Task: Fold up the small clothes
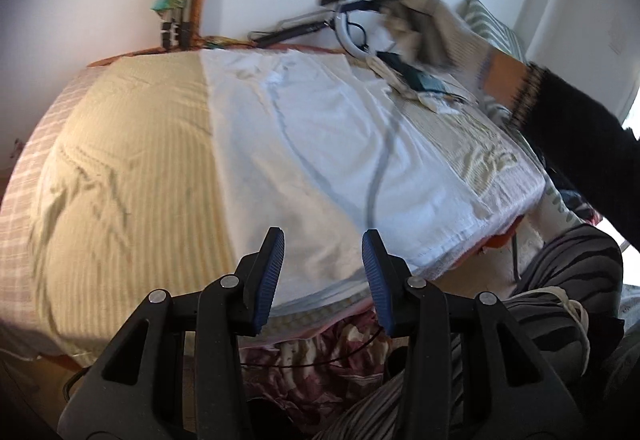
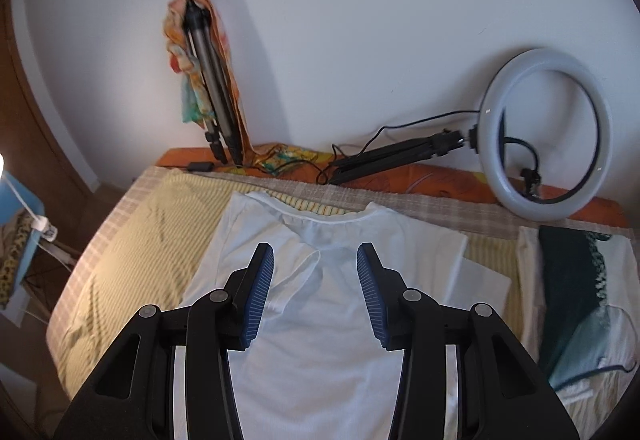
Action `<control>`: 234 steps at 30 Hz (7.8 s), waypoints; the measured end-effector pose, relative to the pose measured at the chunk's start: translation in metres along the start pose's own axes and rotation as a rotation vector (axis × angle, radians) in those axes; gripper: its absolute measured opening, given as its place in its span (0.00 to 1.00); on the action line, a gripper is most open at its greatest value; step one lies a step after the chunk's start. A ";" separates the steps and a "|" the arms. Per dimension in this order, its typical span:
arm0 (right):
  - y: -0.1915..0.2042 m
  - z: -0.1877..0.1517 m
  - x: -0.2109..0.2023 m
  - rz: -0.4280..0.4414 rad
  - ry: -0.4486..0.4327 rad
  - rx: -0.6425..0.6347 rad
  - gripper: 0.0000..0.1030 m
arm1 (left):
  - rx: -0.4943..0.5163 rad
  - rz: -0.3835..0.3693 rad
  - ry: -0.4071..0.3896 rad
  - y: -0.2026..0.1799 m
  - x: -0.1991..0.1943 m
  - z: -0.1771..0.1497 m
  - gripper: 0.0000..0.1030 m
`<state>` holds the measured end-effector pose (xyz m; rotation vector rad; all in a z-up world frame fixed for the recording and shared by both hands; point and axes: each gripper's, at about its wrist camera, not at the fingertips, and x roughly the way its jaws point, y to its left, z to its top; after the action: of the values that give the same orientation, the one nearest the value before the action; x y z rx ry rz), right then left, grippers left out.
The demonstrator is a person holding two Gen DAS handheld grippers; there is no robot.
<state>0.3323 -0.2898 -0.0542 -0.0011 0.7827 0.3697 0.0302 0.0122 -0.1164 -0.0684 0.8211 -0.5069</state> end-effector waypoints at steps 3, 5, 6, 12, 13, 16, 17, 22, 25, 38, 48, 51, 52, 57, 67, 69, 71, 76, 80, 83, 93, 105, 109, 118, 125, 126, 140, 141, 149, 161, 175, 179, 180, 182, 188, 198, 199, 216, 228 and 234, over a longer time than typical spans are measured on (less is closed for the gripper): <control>-0.008 -0.013 -0.033 -0.004 -0.026 -0.019 0.41 | -0.008 0.043 -0.015 0.008 -0.004 0.004 0.40; -0.013 -0.026 -0.053 -0.023 -0.041 -0.040 0.42 | -0.004 0.063 -0.023 0.009 -0.002 0.007 0.40; -0.015 -0.031 -0.058 -0.031 -0.044 -0.043 0.45 | 0.004 0.073 -0.030 0.008 0.000 0.009 0.40; -0.036 -0.065 -0.094 -0.070 -0.058 -0.050 0.48 | 0.033 0.059 -0.090 0.002 0.017 0.029 0.40; -0.040 -0.070 -0.100 -0.080 -0.063 -0.053 0.48 | 0.042 0.055 -0.094 0.001 0.022 0.034 0.40; -0.054 -0.084 -0.116 -0.095 -0.080 -0.034 0.57 | 0.078 0.050 -0.091 -0.009 0.039 0.053 0.40; -0.058 -0.088 -0.120 -0.095 -0.086 -0.024 0.61 | 0.088 0.036 -0.085 -0.013 0.046 0.059 0.40; -0.081 -0.106 -0.138 -0.118 -0.081 -0.007 0.61 | 0.176 -0.022 -0.046 -0.050 0.083 0.086 0.40; -0.100 -0.117 -0.142 -0.125 -0.052 0.011 0.61 | 0.235 -0.094 -0.008 -0.084 0.105 0.090 0.40; -0.150 -0.166 -0.110 -0.051 0.100 0.130 0.61 | 0.448 -0.244 0.187 -0.190 0.179 0.060 0.40; -0.176 -0.177 -0.105 -0.064 0.104 0.176 0.61 | 0.635 -0.271 0.299 -0.244 0.201 0.019 0.44; -0.181 -0.174 -0.103 -0.055 0.100 0.193 0.61 | 0.657 -0.234 0.304 -0.251 0.206 0.013 0.45; -0.181 -0.173 -0.102 -0.053 0.099 0.193 0.61 | 0.651 -0.228 0.301 -0.251 0.207 0.014 0.44; -0.183 -0.163 -0.085 -0.010 0.094 0.210 0.61 | 0.609 -0.217 0.297 -0.243 0.210 0.021 0.07; -0.174 -0.138 -0.001 0.057 0.191 0.276 0.61 | 0.424 -0.339 0.267 -0.213 0.195 0.047 0.04; -0.172 -0.136 0.013 0.066 0.226 0.292 0.61 | 0.389 -0.372 0.278 -0.206 0.192 0.048 0.04; -0.172 -0.136 0.023 0.046 0.252 0.290 0.61 | 0.365 -0.389 0.289 -0.200 0.192 0.048 0.04; -0.179 -0.134 0.030 0.040 0.244 0.312 0.61 | 0.341 -0.389 0.292 -0.193 0.195 0.048 0.04; -0.183 -0.128 0.037 0.048 0.219 0.367 0.61 | 0.337 -0.390 0.279 -0.194 0.196 0.049 0.04; -0.183 -0.120 0.043 0.062 0.204 0.385 0.61 | 0.338 -0.393 0.268 -0.194 0.193 0.045 0.04; -0.164 -0.095 0.062 0.011 0.182 0.357 0.06 | 0.341 -0.415 0.241 -0.193 0.193 0.042 0.04; -0.075 -0.040 0.051 -0.099 0.155 0.092 0.05 | 0.202 -0.389 0.135 -0.137 0.159 0.054 0.04; -0.036 -0.029 0.063 -0.111 0.169 0.004 0.05 | 0.164 -0.386 0.133 -0.118 0.152 0.061 0.04; 0.034 -0.027 0.107 -0.093 0.232 -0.075 0.05 | 0.139 -0.332 0.160 -0.068 0.122 0.042 0.04; 0.070 -0.038 0.135 -0.069 0.283 -0.129 0.08 | 0.088 -0.275 0.234 -0.047 0.121 0.005 0.04; 0.073 -0.039 0.138 -0.059 0.294 -0.136 0.10 | 0.081 -0.260 0.246 -0.045 0.120 0.002 0.04; -0.020 -0.040 0.050 0.085 0.149 0.087 0.33 | 0.065 -0.159 0.142 -0.008 0.055 0.016 0.09; -0.029 -0.040 0.050 0.079 0.150 0.102 0.33 | 0.059 -0.144 0.130 -0.004 0.055 0.020 0.09; -0.072 -0.038 0.103 0.060 0.205 0.213 0.38 | -0.054 -0.067 0.091 0.050 0.069 0.042 0.09; -0.053 -0.027 0.149 0.093 0.230 0.167 0.36 | -0.101 -0.058 0.104 0.088 0.089 0.041 0.09; -0.030 -0.009 0.146 0.120 0.262 0.114 0.02 | -0.114 -0.075 0.104 0.094 0.090 0.038 0.09; -0.015 0.008 0.150 0.179 0.242 0.138 0.01 | -0.117 -0.084 0.100 0.094 0.090 0.038 0.09; -0.010 0.012 0.153 0.192 0.238 0.148 0.01 | -0.119 -0.085 0.099 0.094 0.091 0.039 0.09; -0.002 0.018 0.162 0.204 0.227 0.156 0.01 | -0.123 -0.088 0.099 0.094 0.091 0.039 0.09; 0.013 0.023 0.179 0.194 0.209 0.139 0.02 | -0.122 -0.075 0.101 0.096 0.089 0.039 0.09; -0.057 -0.010 0.148 0.137 0.247 0.194 0.30 | -0.132 -0.085 0.101 0.099 0.089 0.036 0.09; -0.061 -0.016 0.149 0.144 0.261 0.202 0.30 | -0.132 -0.087 0.101 0.098 0.090 0.036 0.09; -0.027 -0.005 0.142 0.246 0.243 0.148 0.01 | -0.132 -0.105 0.099 0.095 0.093 0.037 0.09; 0.025 -0.002 0.208 0.225 0.333 0.115 0.07 | -0.152 -0.078 0.100 0.100 0.086 0.035 0.09; 0.006 0.002 0.145 0.230 0.245 0.133 0.27 | -0.180 -0.064 0.097 0.099 0.075 0.032 0.09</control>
<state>0.4260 -0.2369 -0.1518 0.1722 1.0533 0.5417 0.1360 0.0601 -0.1703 -0.2380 0.9603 -0.4986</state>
